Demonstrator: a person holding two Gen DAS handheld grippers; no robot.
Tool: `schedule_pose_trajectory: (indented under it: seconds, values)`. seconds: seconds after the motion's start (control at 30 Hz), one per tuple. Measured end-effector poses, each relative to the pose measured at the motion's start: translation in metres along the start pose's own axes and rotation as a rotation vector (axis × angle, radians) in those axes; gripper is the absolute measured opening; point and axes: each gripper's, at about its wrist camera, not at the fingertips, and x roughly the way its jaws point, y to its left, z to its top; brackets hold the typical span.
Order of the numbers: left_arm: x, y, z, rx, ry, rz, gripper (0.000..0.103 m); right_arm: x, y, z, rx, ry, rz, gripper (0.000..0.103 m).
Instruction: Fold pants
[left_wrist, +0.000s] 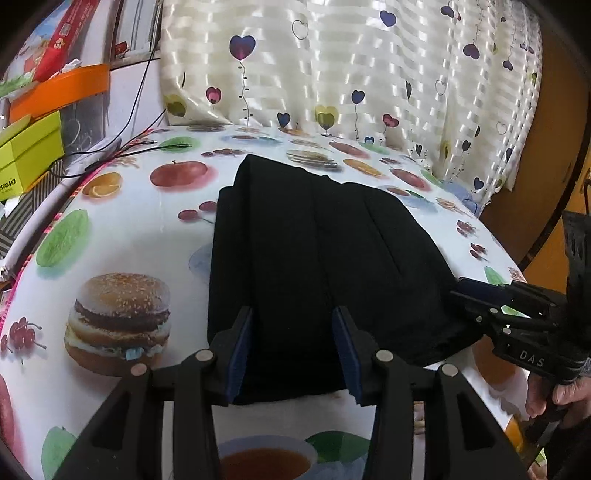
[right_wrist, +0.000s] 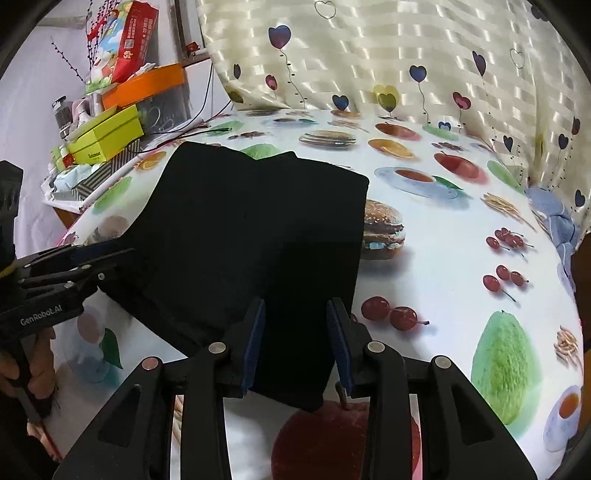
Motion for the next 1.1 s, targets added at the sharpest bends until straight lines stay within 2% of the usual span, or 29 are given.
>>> schedule_pose_trajectory:
  seconds: [0.13, 0.23, 0.43, 0.6, 0.87, 1.1]
  values:
    - [-0.004, 0.0, -0.003, 0.002, -0.007, 0.001, 0.048, -0.003, -0.006, -0.003, 0.028, 0.005, -0.001, 0.042]
    - [-0.008, 0.002, -0.006, -0.002, -0.012, 0.004, 0.048, -0.007, -0.013, -0.006, 0.062, 0.012, 0.011, 0.043]
    - [-0.023, 0.007, -0.012, -0.02, -0.022, 0.058, 0.048, -0.023, -0.012, -0.009, 0.051, -0.006, -0.016, 0.043]
    - [-0.039, 0.005, -0.02, -0.021, -0.04, 0.069, 0.048, -0.037, -0.007, -0.014, 0.051, -0.028, -0.002, 0.043]
    - [-0.038, 0.0, -0.041, -0.022, 0.025, 0.048, 0.048, -0.037, 0.006, -0.035, 0.051, 0.026, 0.047, 0.043]
    - [-0.032, -0.011, -0.053, 0.022, 0.066, 0.086, 0.048, -0.028, 0.021, -0.046, 0.026, 0.083, 0.048, 0.043]
